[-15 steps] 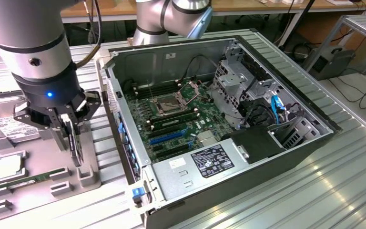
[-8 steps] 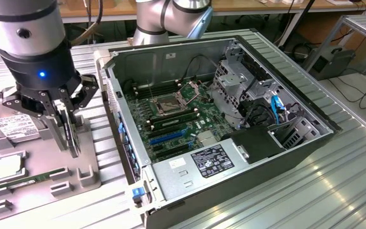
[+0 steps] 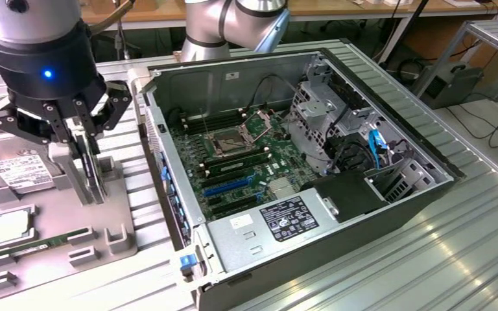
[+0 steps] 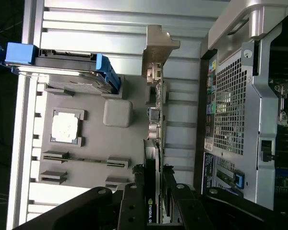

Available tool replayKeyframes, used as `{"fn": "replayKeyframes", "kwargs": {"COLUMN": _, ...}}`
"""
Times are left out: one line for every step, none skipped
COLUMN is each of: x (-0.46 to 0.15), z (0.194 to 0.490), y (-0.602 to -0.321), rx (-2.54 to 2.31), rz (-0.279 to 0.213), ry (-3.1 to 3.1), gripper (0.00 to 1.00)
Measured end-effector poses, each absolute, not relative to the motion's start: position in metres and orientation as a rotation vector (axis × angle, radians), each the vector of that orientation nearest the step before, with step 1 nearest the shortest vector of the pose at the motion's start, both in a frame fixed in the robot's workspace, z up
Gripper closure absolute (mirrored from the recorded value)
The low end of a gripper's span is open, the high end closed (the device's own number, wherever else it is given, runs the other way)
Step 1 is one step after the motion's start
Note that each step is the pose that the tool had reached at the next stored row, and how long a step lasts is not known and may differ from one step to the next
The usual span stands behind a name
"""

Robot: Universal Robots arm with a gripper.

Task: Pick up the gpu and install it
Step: 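Pick up the gpu and move the gpu toward the slot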

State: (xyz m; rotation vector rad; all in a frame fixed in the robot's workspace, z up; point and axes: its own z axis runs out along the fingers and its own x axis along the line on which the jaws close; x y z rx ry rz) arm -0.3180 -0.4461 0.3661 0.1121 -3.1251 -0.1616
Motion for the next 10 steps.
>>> {"fn": "replayKeyframes", "kwargs": {"x": -0.317, "z": 0.368, "y": -0.447, "rx": 0.117, "rz": -0.168, "ry": -3.125, "gripper": 0.74}}
{"fn": "replayKeyframes", "kwargs": {"x": -0.316, "z": 0.37, "y": -0.448, "rx": 0.121, "rz": -0.178, "ry": -3.124, "gripper": 0.74}}
{"fn": "replayKeyframes", "kwargs": {"x": -0.315, "z": 0.372, "y": -0.449, "rx": 0.126, "rz": -0.191, "ry": -3.123, "gripper": 0.74}}
{"fn": "replayKeyframes", "kwargs": {"x": -0.313, "z": 0.375, "y": -0.451, "rx": 0.133, "rz": -0.21, "ry": -3.122, "gripper": 0.74}}
{"fn": "replayKeyframes", "kwargs": {"x": -0.31, "z": 0.378, "y": -0.452, "rx": 0.137, "rz": -0.229, "ry": -3.121, "gripper": 0.74}}
{"fn": "replayKeyframes", "kwargs": {"x": -0.308, "z": 0.38, "y": -0.453, "rx": 0.138, "rz": -0.239, "ry": -3.12, "gripper": 0.74}}
{"fn": "replayKeyframes", "kwargs": {"x": -0.305, "z": 0.384, "y": -0.455, "rx": 0.139, "rz": -0.249, "ry": -3.119, "gripper": 0.74}}
{"fn": "replayKeyframes", "kwargs": {"x": -0.302, "z": 0.387, "y": -0.456, "rx": 0.14, "rz": -0.255, "ry": -3.119, "gripper": 0.74}}
{"fn": "replayKeyframes", "kwargs": {"x": -0.296, "z": 0.394, "y": -0.458, "rx": 0.14, "rz": -0.264, "ry": -3.119, "gripper": 0.74}}
{"fn": "replayKeyframes", "kwargs": {"x": -0.291, "z": 0.399, "y": -0.459, "rx": 0.139, "rz": -0.269, "ry": -3.118, "gripper": 0.74}}
